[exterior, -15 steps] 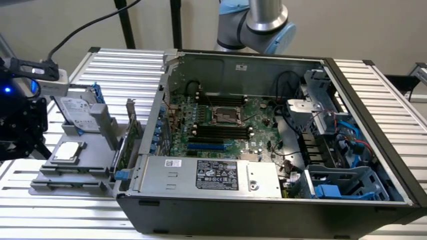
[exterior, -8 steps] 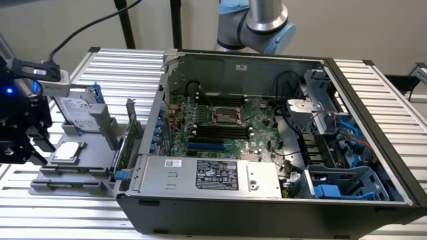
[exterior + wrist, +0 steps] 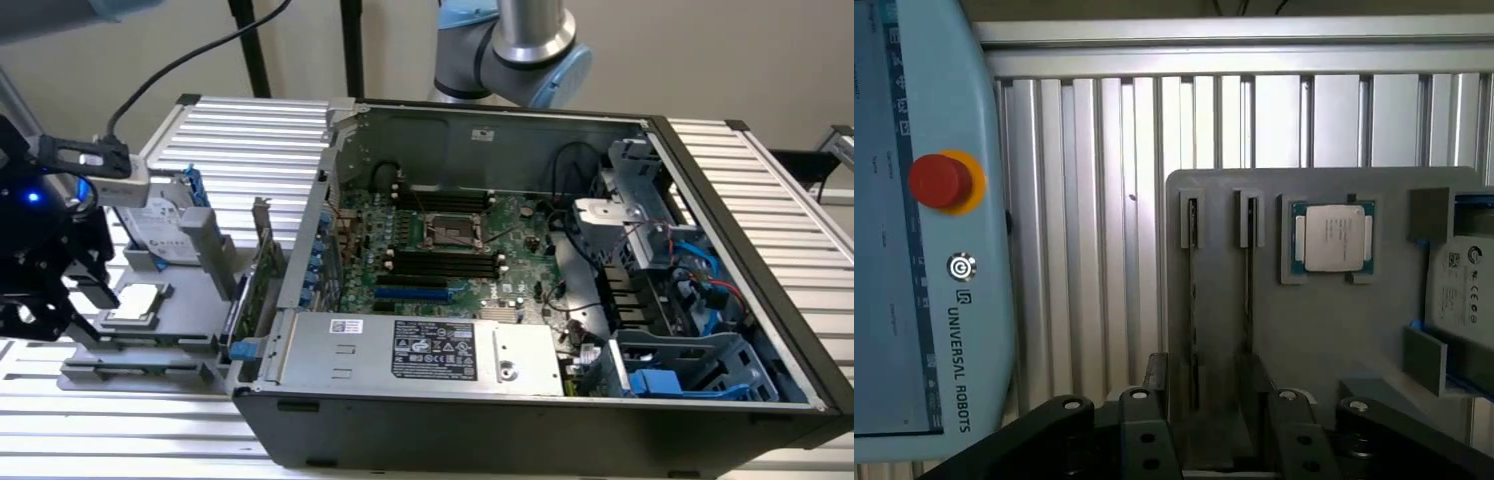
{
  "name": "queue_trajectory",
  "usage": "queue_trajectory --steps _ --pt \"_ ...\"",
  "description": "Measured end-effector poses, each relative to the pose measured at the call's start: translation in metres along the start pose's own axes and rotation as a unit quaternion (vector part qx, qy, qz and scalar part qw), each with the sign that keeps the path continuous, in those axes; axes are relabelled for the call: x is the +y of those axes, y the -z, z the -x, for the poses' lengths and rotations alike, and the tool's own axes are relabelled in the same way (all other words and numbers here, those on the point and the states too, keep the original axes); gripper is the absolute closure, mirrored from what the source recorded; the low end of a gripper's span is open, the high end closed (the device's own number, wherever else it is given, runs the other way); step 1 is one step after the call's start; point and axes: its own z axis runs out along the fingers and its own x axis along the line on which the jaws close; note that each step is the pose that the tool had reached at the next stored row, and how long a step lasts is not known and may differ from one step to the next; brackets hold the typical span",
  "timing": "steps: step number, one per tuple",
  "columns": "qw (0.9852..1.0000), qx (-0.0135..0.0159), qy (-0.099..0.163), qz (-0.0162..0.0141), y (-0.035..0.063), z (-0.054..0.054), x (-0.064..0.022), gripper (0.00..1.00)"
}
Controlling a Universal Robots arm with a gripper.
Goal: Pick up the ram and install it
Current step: 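Pick up the ram and move it above insertion slot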
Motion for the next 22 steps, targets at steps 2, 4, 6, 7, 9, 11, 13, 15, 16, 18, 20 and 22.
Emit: queue_trajectory --steps 2,4,6,7,9,11,13,15,16,18,20,22 --pt "1.0 0.0 0.0 0.0 -0.0038 0.0 -0.0001 0.58" --pt "1.0 0.0001 0.0 0.0 -0.0073 0.0 -0.0002 0.58" --pt "1.0 0.0001 0.0 0.0 -0.011 0.0 -0.0004 0.58" --pt "1.0 0.0001 0.0 0.0 -0.0128 0.0 -0.0005 0.58" --pt "1.0 0.0002 0.0 0.0 -0.0165 0.0 -0.0006 0.58" --pt "1.0 0.0002 0.0 0.0 -0.0201 0.0 -0.0008 0.58" --pt "1.0 0.0003 0.0 0.0 -0.0238 0.0 -0.0009 0.58" --pt "1.0 0.0005 0.0 0.0 -0.0273 0.0 -0.0009 0.58" --pt "1.0 0.0007 0.0 0.0 -0.0291 0.0 -0.0009 0.58" --pt "1.0 0.0011 0.0 -0.0001 -0.0329 0.0 -0.0009 0.58" --pt "1.0 0.0017 0.0 0.0 -0.0365 0.0 -0.0009 0.58" --pt "1.0 0.0024 0.001 0.0 -0.04 0.0 -0.001 0.58"
